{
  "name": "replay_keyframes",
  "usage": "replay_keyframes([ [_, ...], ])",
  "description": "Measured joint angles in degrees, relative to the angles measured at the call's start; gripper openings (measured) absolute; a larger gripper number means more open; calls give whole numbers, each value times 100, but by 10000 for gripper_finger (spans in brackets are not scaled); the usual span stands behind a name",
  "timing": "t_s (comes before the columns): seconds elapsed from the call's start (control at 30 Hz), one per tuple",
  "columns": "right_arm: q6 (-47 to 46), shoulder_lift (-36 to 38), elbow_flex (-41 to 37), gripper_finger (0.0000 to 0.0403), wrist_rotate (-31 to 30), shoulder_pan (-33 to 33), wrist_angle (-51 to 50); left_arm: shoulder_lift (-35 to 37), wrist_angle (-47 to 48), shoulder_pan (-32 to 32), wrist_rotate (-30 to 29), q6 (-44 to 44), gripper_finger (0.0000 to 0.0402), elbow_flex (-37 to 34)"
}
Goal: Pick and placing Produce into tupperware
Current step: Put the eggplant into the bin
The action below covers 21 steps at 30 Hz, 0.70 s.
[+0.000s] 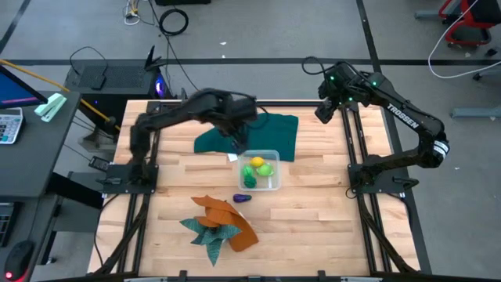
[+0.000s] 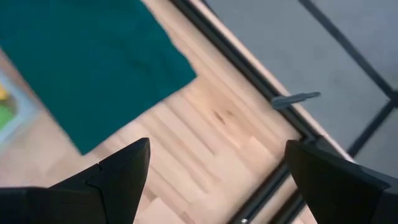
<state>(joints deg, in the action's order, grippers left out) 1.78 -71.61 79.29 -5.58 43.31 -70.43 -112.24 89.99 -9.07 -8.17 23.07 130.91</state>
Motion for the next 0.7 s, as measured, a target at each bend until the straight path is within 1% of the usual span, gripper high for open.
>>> replay_keyframes([
  [0.07, 22, 0, 0, 336, 175, -38, 9, 211, 1, -15, -5, 147, 286, 2],
  [0.2, 104, 0, 0, 336, 254, -169, 24, 467, 3, 82, -16, 506, 286, 2],
  [0.4, 138, 0, 0, 336, 352, -485, 208, 462, 1, 440, 2, 1118, 286, -28],
  [0.5, 177, 0, 0, 336, 439, -668, 235, 436, 7, 626, -2, 1553, 286, -351],
  [0.7, 335, 0, 0, 336, 445, -929, 288, 430, -75, 917, -14, 2409, 286, -1352],
])
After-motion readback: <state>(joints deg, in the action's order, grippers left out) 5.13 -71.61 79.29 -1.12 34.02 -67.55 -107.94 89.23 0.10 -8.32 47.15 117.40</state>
